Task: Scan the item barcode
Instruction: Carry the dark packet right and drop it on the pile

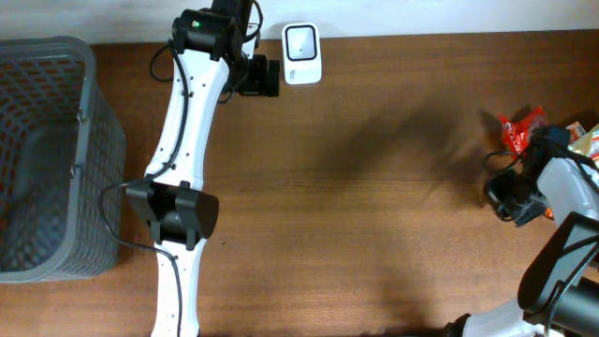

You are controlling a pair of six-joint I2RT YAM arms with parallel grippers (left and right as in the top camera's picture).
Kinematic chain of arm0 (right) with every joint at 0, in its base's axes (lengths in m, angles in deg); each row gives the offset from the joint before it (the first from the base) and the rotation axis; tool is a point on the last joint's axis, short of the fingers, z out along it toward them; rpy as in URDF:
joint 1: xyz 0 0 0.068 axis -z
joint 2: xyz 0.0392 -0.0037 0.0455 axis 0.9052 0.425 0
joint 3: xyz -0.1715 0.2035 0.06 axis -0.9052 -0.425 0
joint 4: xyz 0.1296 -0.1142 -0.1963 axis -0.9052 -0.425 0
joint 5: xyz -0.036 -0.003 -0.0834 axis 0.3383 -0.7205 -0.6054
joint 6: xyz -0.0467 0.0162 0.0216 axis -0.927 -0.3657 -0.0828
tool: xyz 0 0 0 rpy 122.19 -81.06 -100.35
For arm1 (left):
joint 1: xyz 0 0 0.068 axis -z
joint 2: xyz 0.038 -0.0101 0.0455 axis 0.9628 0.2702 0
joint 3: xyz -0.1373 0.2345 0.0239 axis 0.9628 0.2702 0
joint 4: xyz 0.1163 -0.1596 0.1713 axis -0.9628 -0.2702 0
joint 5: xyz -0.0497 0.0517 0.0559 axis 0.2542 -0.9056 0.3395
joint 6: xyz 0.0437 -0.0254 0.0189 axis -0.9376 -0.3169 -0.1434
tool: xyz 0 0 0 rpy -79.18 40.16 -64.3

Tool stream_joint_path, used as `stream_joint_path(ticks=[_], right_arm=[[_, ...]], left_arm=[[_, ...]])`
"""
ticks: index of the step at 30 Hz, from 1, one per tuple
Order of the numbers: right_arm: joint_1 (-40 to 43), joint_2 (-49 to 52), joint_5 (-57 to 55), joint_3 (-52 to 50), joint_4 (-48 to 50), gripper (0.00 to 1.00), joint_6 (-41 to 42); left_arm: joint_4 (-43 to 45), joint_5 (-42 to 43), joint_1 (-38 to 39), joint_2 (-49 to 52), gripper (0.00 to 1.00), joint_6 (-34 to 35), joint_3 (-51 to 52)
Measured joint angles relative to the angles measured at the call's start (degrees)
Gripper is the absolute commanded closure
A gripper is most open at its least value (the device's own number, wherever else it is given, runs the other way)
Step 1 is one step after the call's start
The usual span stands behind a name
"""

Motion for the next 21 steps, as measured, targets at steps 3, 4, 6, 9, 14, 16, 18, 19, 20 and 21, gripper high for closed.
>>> stream_joint_path(ticks=[3,4,6,9,14,16,18,19,20,21], right_arm=[[1.6,0.8,-2.2,0.0,3.2,0.96,0.2],[1.7,1.4,-3.1,0.0,3.8,0.96,0.3],[1.7,2.6,-4.6,0.0,5.0,0.96,0.3],[1.7,5.0,-6.3,0.0,7.7,0.96,0.2],[1.7,7.2,-10.4,0.1,13.8,0.95,0.3],[1.7,7.7,-11.9,0.5,14.8,0.93,-1.0],[1.7,7.9,-12.5,2.5,13.9,0.93,-3.1],[1.7,8.0,-12.7,4.3,12.3,0.93,-4.2],[1.7,8.2,-12.9,7.3,9.3,0.94,-5.4],[1.7,8.4,-12.9,11.1,4.1,0.93,-6.0]], left_arm=[[0.0,0.0,0.0,0.0,0.01,0.0,0.0],[0.0,0.0,0.0,0.0,0.01,0.0,0.0],[0.0,0.0,0.0,0.0,0.01,0.0,0.0],[0.0,0.0,0.0,0.0,0.01,0.0,0.0],[0.0,0.0,0.0,0.0,0.01,0.0,0.0],[0.0,0.0,0.0,0.0,0.01,0.0,0.0],[0.0,0.0,0.0,0.0,0.01,0.0,0.0],[0.0,0.0,0.0,0.0,0.01,0.0,0.0],[0.0,0.0,0.0,0.0,0.01,0.0,0.0],[0.0,0.0,0.0,0.0,0.01,0.0,0.0]])
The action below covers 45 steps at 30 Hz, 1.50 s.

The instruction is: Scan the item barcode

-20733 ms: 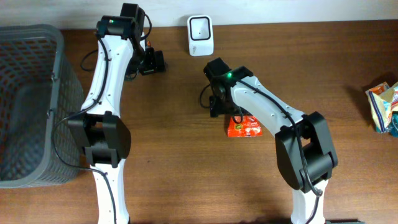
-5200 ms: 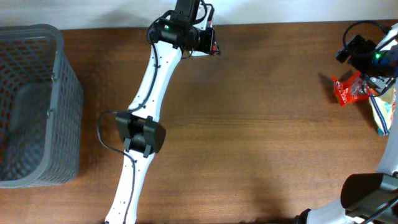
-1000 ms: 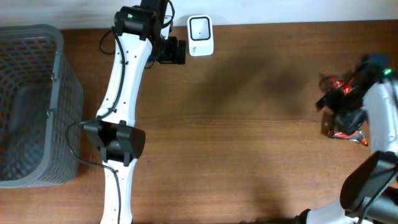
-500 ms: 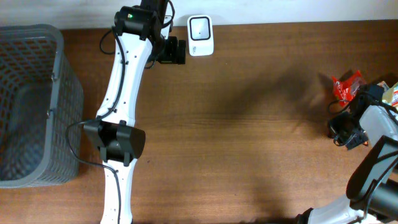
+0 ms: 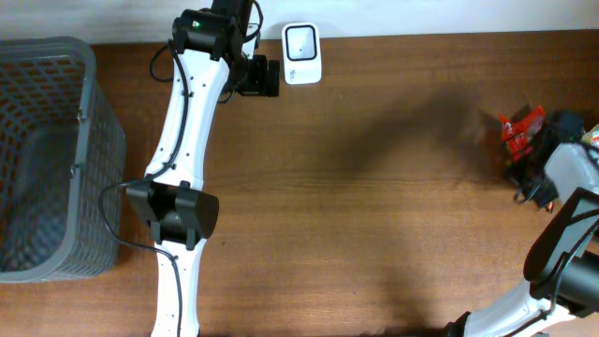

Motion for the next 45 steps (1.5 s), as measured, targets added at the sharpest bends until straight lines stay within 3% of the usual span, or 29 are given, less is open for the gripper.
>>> stream_joint_path(ticks=[3,7,8,10,15,22,27,36,41,45], right_arm=[[0.0,0.0,-0.1,12.7,-14.7,0.90,-1.3],[0.0,-6.5,3.5,19.1,-23.9,0.64,-2.0],[0.0,-9.2,4.7,19.3,-25.6,0.50,-2.0],[-0.3,-15.1,6.7,19.3,-29.1,0.02,-1.9],[-7.2,-33.5,10.5,16.9,-34.2,0.02,-1.9],[-22.9,-48.8,17.8,-1.0,-35.0,0.02,-1.7],[-26.4,-49.4,22.5,-7.2,-35.0,0.02,-1.7],[-26.4,-44.8,23.6,-7.2,-35.9,0.02,-2.2],[-26.4,-44.8,23.6,-7.2,-31.6,0.02,-4.1],[-26.4,-47.2,24.2,-10.6,-22.0,0.02,-7.0]], left_arm=[[0.0,0.0,0.0,0.0,0.01,0.0,0.0],[0.0,0.0,0.0,0.0,0.01,0.0,0.0],[0.0,0.0,0.0,0.0,0.01,0.0,0.0],[0.0,0.0,0.0,0.0,0.01,0.0,0.0],[-0.1,0.0,0.0,0.0,0.01,0.0,0.0],[-0.1,0.0,0.0,0.0,0.01,0.0,0.0],[0.0,0.0,0.0,0.0,0.01,0.0,0.0],[0.0,0.0,0.0,0.0,0.01,0.0,0.0],[0.0,0.0,0.0,0.0,0.01,0.0,0.0],[0.0,0.0,0.0,0.0,0.01,0.0,0.0]])
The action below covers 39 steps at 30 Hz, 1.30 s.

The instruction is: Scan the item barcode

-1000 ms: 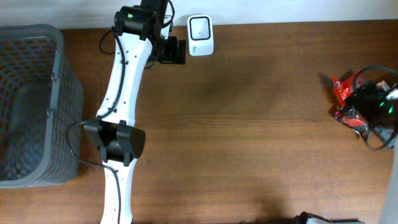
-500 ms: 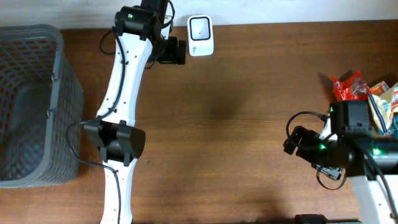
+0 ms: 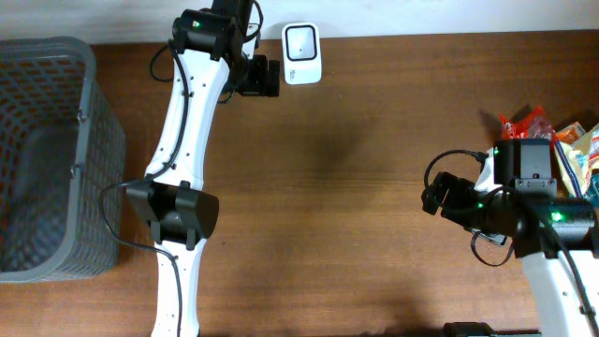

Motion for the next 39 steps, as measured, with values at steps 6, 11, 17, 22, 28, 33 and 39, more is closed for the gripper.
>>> stream_joint_path(ticks=[6,11,17,22,28,33,39], right_arm=[[-0.1,-17.4,3.9,-20.8,25.8,0.02,-3.2],[-0.1,-32.9,9.4,-36.7,41.5,0.02,-7.3],[-0.1,-39.1,10.4,-47.3,54.3,0.02,-8.2],[-0.1,-45.8,9.5,-57.0,67.6,0.02,-8.6],[-0.1,-57.1,7.2,-63.0,68.3,0.02,-8.8],[-0.1,-60.8,2.9,-63.1,64.5,0.02,-8.8],[-0.1,-60.8,-4.9,-63.1,62.2,0.02,-8.8]], left_arm=[[0.0,0.0,0.0,0.0,0.01,0.0,0.0],[0.1,0.0,0.0,0.0,0.01,0.0,0.0],[0.0,0.0,0.0,0.0,0.01,0.0,0.0],[0.0,0.0,0.0,0.0,0.01,0.0,0.0],[0.0,0.0,0.0,0.0,0.01,0.0,0.0],[0.0,0.0,0.0,0.0,0.01,0.0,0.0],[0.0,0.0,0.0,0.0,0.01,0.0,0.0]])
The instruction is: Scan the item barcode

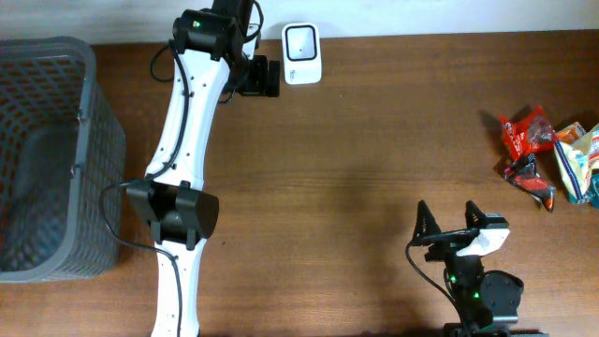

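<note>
Several snack packets lie at the table's right edge: a red one (522, 131), a dark red one (531, 180) just below it, and colourful ones (576, 161) partly cut off by the frame. The white barcode scanner (301, 42) sits at the back edge. My right gripper (449, 217) is at the front edge, open, its fingers pointing toward the back with nothing between them, well left of the packets. My left gripper (264, 77) hovers just left of the scanner; its jaws show only as a dark block.
A grey mesh basket (82, 122) fills the left side of the table. The left arm (182, 131) stretches from its base near the basket up to the back edge.
My right arm was stretched across the table beside the packets. Now it is drawn back to the front edge with the gripper open and empty. The packets show in full. The left arm is unchanged.
My right gripper first sat at the right edge just below the packets, then in among them. Later the arm lay left of the pile, its gripper away from the packets. Now it is back at the front edge, open and empty. The left arm stayed by the scanner throughout.
</note>
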You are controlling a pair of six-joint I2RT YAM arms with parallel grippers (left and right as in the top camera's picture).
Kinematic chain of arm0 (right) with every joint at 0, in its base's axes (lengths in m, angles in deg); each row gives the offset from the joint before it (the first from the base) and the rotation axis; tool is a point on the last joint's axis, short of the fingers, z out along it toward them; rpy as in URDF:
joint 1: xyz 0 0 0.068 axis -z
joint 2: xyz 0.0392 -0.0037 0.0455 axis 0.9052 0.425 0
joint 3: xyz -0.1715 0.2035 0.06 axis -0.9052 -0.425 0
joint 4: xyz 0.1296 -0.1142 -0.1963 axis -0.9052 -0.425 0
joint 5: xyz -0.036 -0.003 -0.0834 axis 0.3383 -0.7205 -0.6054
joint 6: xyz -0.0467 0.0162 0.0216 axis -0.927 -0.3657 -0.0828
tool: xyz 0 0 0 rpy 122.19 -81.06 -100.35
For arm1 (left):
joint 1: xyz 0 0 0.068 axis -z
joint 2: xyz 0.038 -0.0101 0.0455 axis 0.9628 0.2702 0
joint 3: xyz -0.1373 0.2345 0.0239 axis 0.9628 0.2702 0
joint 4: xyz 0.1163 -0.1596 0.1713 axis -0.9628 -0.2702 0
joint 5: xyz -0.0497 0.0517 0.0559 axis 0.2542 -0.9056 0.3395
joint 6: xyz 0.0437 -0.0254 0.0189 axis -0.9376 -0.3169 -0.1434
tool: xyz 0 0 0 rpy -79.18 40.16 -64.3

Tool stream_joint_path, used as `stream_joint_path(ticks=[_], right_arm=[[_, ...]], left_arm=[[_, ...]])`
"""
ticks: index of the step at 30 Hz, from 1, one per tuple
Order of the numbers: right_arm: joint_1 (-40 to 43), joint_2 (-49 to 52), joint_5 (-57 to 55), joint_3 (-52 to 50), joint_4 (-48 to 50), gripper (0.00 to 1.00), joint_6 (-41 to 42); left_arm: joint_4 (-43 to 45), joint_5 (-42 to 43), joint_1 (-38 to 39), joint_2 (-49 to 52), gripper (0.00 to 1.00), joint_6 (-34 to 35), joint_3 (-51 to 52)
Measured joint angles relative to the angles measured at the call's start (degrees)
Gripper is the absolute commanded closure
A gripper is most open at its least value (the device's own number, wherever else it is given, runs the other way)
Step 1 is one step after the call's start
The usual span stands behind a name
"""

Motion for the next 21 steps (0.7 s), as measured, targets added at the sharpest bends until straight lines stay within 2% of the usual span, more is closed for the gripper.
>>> stream_joint_path(ticks=[5,21], right_arm=[[0.0,0.0,-3.4,0.0,-0.2,0.02,-1.0],[0.0,0.0,-3.4,0.0,-0.2,0.02,-1.6]], left_arm=[[0.0,0.0,0.0,0.0,0.01,0.0,0.0],[0.0,0.0,0.0,0.0,0.01,0.0,0.0]])
